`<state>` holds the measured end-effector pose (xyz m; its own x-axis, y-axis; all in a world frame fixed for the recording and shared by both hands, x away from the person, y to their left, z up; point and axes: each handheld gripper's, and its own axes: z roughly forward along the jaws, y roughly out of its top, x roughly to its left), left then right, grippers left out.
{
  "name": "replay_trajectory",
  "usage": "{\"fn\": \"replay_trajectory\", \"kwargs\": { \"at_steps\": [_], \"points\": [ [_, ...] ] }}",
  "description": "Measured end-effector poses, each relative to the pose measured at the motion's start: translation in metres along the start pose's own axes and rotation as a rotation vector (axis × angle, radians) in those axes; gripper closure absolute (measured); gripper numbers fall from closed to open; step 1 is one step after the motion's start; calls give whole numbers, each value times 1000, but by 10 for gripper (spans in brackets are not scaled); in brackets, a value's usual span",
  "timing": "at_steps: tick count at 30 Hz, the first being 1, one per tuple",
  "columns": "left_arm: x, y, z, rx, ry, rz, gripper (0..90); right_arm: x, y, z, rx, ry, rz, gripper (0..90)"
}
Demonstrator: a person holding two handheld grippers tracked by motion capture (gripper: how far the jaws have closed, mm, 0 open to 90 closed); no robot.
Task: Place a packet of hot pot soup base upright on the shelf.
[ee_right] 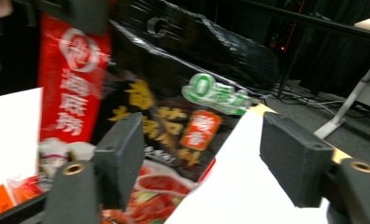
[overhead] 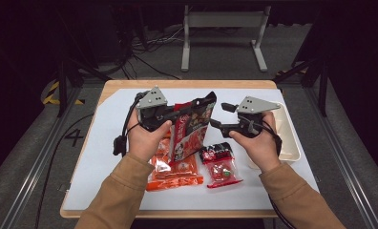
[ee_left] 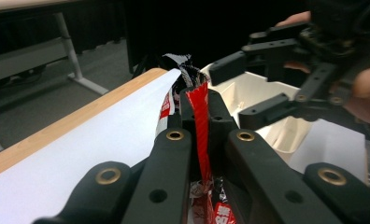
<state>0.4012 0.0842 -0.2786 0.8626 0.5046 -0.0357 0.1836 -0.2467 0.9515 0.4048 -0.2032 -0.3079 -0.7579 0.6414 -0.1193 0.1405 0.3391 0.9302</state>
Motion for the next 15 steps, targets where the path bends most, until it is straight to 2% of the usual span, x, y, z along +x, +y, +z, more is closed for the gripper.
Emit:
{"fn": "replay_trajectory", "kwargs": {
  "at_steps": [3, 5, 6, 12, 14, 15],
  "points": [
    [-1, 2, -2, -9, -14, -4, 896, -7, -2, 2, 0, 15, 10, 273],
    [-2, 4, -4, -20, -23, 8, 896, -10, -4, 4, 1, 37, 17, 261],
    [-5, 6, -6, -22, -37, 21, 896, -12, -4, 5, 0, 58, 19, 261],
    [-9, 9, -7, -35, -87, 26, 896, -20, -6, 12, -15, 182, 55, 227],
    [-10, 10, -7, -38, -98, 29, 896, -21, -6, 13, -17, 196, 59, 221],
    [-12, 10, -6, -42, -117, 37, 896, -22, -4, 15, -21, 240, 52, 216]
  ]
}}
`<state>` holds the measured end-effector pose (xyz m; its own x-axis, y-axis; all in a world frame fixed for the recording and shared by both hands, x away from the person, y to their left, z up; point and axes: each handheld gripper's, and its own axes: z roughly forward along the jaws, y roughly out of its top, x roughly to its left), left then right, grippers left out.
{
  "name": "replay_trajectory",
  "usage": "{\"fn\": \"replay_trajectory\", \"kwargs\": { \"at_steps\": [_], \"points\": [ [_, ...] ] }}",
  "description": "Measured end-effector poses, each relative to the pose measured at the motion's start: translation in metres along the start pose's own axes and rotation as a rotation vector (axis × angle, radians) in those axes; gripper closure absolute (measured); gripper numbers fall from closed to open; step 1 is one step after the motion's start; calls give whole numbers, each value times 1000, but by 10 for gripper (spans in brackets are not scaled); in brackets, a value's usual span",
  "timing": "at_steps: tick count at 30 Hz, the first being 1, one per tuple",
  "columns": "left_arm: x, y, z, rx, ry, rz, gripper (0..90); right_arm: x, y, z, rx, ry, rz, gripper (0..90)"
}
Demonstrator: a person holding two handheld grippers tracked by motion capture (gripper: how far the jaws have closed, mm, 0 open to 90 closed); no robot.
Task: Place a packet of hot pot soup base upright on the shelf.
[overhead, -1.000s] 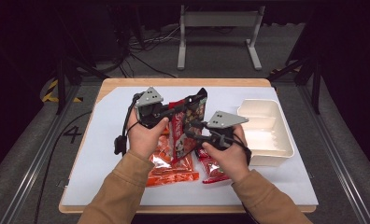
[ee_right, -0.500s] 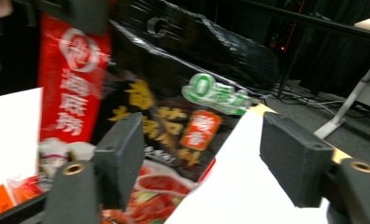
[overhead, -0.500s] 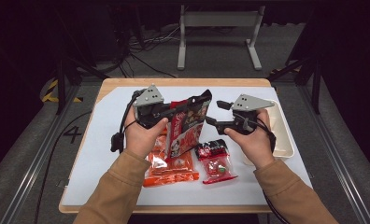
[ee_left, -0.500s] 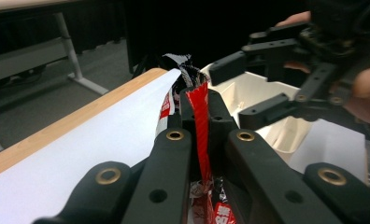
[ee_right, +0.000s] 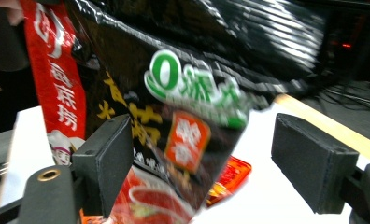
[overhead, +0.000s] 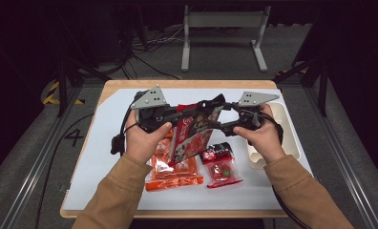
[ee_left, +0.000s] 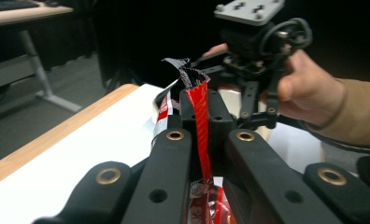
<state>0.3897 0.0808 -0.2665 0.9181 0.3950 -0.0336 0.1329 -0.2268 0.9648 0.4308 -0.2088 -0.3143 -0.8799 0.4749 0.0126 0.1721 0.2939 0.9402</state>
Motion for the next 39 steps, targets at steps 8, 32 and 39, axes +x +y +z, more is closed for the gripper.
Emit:
{"fn": "replay_trajectory", "kwargs": {
  "at_steps": [8, 32, 39],
  "points": [
    [-6, 2, 7, 6, -29, 11, 897, 3, 7, 9, 6, 117, -33, 270],
    [5, -10, 2, -3, 55, -17, 671, -5, 18, -5, 155, 132, -106, 811],
    [6, -12, -10, 3, 159, -28, 348, -11, 25, -15, 159, 87, -82, 810]
  ]
}}
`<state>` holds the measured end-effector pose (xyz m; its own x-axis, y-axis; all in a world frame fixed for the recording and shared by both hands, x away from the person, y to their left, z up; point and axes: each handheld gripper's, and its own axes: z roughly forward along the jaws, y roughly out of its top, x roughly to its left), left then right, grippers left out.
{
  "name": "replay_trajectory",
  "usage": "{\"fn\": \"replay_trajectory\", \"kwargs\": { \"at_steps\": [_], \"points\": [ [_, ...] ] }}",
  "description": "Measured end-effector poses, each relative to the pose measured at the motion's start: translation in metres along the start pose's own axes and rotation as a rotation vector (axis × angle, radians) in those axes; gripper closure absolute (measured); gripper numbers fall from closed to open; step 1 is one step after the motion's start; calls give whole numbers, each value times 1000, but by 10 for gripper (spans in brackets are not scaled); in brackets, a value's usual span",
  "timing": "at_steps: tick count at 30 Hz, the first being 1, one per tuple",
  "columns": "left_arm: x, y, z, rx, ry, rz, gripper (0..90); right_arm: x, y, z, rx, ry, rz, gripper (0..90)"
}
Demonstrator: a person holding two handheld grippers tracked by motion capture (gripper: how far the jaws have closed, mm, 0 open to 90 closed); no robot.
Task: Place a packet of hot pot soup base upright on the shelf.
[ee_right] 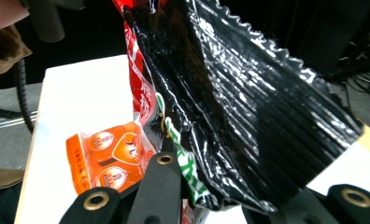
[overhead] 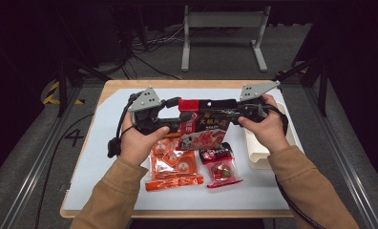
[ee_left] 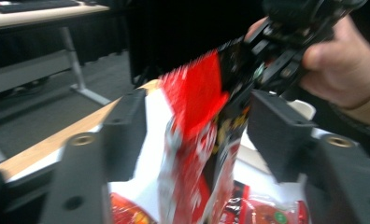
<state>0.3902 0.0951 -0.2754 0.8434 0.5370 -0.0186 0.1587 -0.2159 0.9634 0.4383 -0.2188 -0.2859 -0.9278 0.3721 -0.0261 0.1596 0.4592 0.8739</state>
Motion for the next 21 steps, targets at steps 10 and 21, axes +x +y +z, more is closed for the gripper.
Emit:
{"fn": "replay_trajectory", "kwargs": {
  "at_steps": [10, 21],
  "points": [
    [15, -14, -20, 35, 66, -17, 249, -18, 16, -40, -7, -108, 30, 809],
    [34, -45, -40, 71, 55, -62, 239, -35, 25, -86, 2, -244, 59, 807]
  ]
}}
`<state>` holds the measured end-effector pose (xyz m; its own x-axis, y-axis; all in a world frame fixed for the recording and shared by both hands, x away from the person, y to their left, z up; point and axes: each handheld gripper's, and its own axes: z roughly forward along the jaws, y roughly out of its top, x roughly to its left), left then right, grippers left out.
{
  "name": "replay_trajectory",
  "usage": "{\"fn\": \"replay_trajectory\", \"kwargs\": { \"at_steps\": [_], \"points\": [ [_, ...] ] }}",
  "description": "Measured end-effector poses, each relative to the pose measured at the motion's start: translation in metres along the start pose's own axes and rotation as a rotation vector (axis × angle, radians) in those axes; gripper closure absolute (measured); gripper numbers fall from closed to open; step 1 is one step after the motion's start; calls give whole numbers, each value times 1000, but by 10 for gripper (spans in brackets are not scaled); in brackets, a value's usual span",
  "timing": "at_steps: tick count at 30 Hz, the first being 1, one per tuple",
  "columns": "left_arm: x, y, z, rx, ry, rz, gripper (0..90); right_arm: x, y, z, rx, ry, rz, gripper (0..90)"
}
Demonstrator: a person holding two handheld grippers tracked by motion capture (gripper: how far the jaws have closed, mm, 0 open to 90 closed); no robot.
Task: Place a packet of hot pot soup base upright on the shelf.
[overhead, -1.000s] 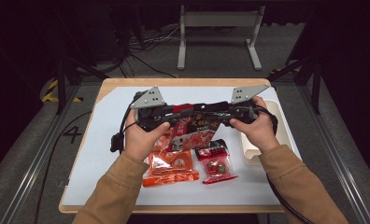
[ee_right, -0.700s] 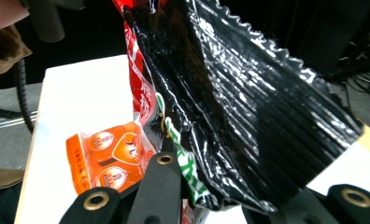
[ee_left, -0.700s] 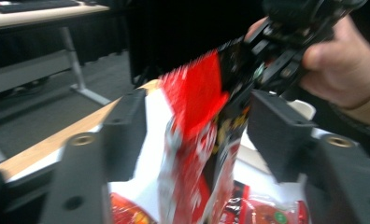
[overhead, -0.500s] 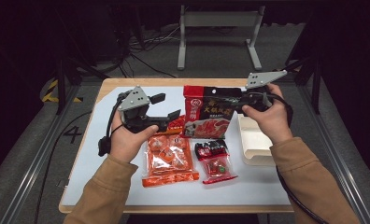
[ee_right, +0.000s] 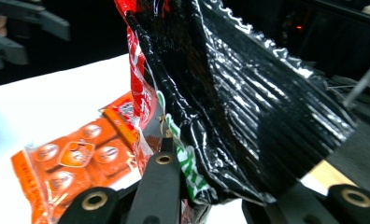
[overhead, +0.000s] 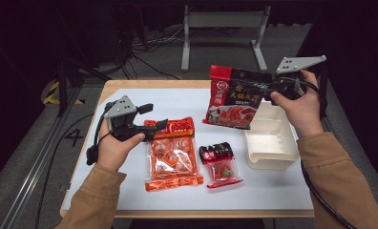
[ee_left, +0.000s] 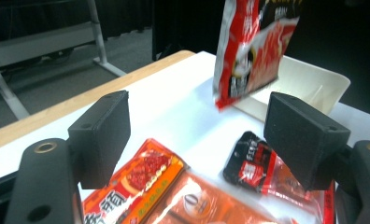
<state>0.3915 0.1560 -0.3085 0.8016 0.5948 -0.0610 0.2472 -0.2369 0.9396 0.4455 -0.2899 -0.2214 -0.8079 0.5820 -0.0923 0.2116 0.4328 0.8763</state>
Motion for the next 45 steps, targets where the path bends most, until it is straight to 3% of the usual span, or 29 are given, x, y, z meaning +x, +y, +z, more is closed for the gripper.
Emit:
{"fn": "replay_trajectory", "kwargs": {
  "at_steps": [7, 13, 18, 22, 25, 27, 32, 38, 45],
  "points": [
    [13, -25, -12, 26, 35, -12, 220, -19, -5, -15, 25, -65, 6, 806],
    [21, -42, -26, 24, 51, -36, 200, -33, -11, -26, 6, -100, 28, 805],
    [27, -58, -39, 27, 88, -56, 191, -40, -13, -31, 1, -120, 35, 804],
    [29, -68, -45, 40, 129, -46, 173, -48, -16, -35, -2, -143, 39, 804],
    [34, -71, -49, 51, 166, -42, 170, -53, -17, -37, 1, -161, 40, 805],
    [36, -71, -51, 40, 165, -66, 168, -57, -19, -39, -3, -169, 44, 804],
    [37, -73, -50, 48, 174, -66, 161, -65, -25, -42, -6, -178, 54, 804],
    [39, -75, -52, 55, 176, -68, 160, -71, -30, -40, 8, -206, 25, 803],
    [43, -78, -55, 45, 187, -94, 159, -77, -34, -47, 13, -237, 41, 803]
  ]
}}
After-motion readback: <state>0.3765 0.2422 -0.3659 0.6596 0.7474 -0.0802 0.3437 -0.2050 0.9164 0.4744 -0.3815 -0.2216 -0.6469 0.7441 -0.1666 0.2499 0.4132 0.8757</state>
